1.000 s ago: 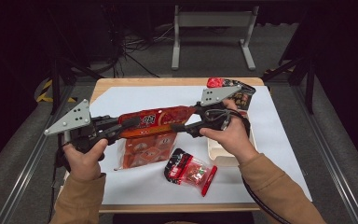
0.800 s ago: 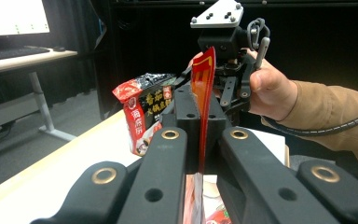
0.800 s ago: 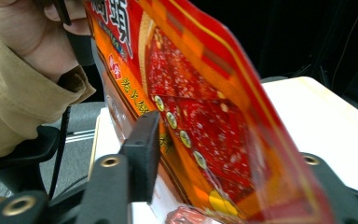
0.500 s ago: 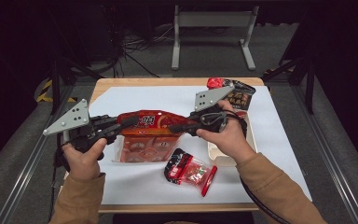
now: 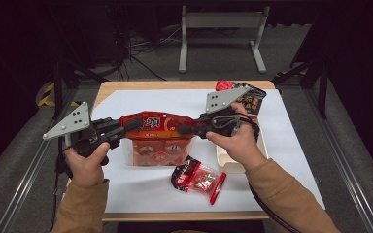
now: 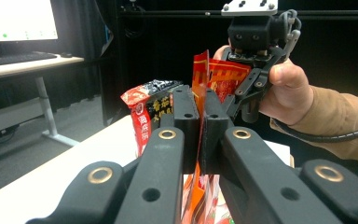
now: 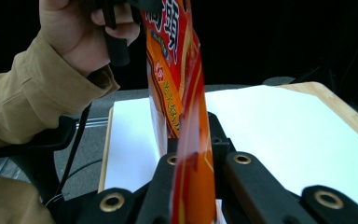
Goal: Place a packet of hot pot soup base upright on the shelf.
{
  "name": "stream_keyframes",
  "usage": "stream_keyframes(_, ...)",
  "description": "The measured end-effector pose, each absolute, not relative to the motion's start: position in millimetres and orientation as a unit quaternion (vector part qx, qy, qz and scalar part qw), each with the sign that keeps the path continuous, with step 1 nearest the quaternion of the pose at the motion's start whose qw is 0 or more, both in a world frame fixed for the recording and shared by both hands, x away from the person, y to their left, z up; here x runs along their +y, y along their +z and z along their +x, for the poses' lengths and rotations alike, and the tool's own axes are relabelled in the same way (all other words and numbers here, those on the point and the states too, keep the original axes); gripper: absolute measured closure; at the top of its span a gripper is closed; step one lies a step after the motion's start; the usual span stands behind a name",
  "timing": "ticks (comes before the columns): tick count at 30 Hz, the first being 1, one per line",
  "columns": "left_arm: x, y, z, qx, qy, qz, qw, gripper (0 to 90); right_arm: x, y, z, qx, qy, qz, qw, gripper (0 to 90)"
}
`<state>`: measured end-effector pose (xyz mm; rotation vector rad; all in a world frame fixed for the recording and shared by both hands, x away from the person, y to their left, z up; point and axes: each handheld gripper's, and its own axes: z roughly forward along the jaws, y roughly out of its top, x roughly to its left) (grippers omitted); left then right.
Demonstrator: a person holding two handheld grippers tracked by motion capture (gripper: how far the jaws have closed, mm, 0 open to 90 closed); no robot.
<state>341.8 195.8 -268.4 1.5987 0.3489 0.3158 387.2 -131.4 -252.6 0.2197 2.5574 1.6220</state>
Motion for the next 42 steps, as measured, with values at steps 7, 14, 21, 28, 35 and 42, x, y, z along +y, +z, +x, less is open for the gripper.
stream_keyframes(7,192.2,-270.4,343.0,0.157,0.144,0.715,0.666,87.0,-135.2,-250.2,386.5,0.835,0.540,0.082,0.064,90.0)
stream_keyframes(14,189.0,-272.0,344.4,0.158,0.141,0.719,0.662,86.1,-139.7,-246.5,386.3,0.830,0.547,0.087,0.070,90.0)
stream_keyframes(21,192.1,-273.4,346.8,0.176,0.153,0.712,0.662,72.2,-142.5,-242.9,386.1,0.828,0.550,0.083,0.065,90.0)
stream_keyframes(28,197.6,-275.2,350.2,0.189,0.151,0.717,0.653,64.0,-146.3,-232.6,384.3,0.835,0.537,0.081,0.087,90.0)
stream_keyframes(35,205.3,-278.6,354.4,0.204,0.154,0.719,0.646,60.0,-162.5,-220.0,384.8,0.834,0.533,0.089,0.112,90.0)
stream_keyframes(42,206.1,-285.0,361.1,0.223,0.152,0.723,0.636,55.3,-184.1,-206.3,386.9,0.835,0.520,0.105,0.143,90.0)
